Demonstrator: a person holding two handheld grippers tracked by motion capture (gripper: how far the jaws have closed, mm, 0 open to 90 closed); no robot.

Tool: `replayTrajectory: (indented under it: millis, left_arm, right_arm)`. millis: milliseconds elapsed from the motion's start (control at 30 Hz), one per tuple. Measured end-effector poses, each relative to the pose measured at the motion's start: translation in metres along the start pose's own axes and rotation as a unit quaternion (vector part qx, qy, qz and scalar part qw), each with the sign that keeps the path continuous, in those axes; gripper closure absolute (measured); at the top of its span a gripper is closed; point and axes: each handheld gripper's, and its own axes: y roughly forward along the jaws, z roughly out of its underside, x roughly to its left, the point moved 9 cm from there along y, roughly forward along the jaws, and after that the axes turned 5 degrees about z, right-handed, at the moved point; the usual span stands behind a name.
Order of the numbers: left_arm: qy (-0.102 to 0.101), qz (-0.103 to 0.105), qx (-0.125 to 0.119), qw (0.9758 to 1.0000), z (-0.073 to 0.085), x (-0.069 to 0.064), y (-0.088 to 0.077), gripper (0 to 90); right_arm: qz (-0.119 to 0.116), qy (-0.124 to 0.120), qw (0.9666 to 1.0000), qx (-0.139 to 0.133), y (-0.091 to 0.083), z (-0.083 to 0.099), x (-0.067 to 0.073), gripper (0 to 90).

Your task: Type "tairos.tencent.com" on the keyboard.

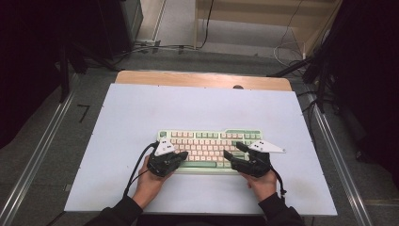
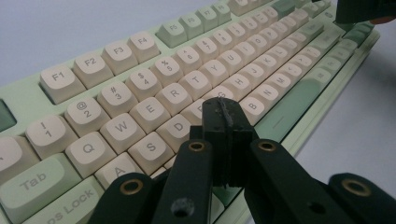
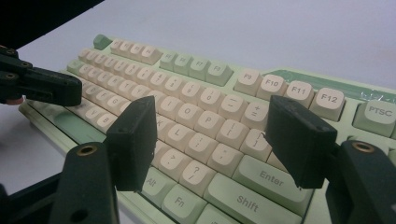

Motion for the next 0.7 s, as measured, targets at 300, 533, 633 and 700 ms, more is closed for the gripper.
replayTrajectory:
  millis: [300, 533, 633, 700]
  left_arm:
    - [-0.003, 0.0, 0.003, 1.0, 0.001, 0.0006, 0.0016, 90.0]
    - [-0.009, 0.002, 0.014, 0.9999, 0.0037, 0.0015, 0.0042, 90.0]
    - [-0.012, 0.001, 0.014, 0.9998, 0.0034, 0.0015, 0.0036, 90.0]
    - [-0.014, 0.004, 0.003, 0.9999, 0.0005, 0.0017, 0.0007, 90.0]
  right_arm:
    - [-0.001, 0.0, 1.0, 0.001, 0.0002, 0.0004, 0.0003, 32.0]
    - [-0.001, 0.0, 1.0, -0.001, -0.0001, 0.0002, 0.0004, 32.1]
    - [-0.001, -0.002, 1.0, 0.001, 0.0001, 0.0009, 0.0006, 32.2]
    - [-0.001, -0.001, 1.0, -0.001, -0.0009, 0.0002, 0.0007, 32.3]
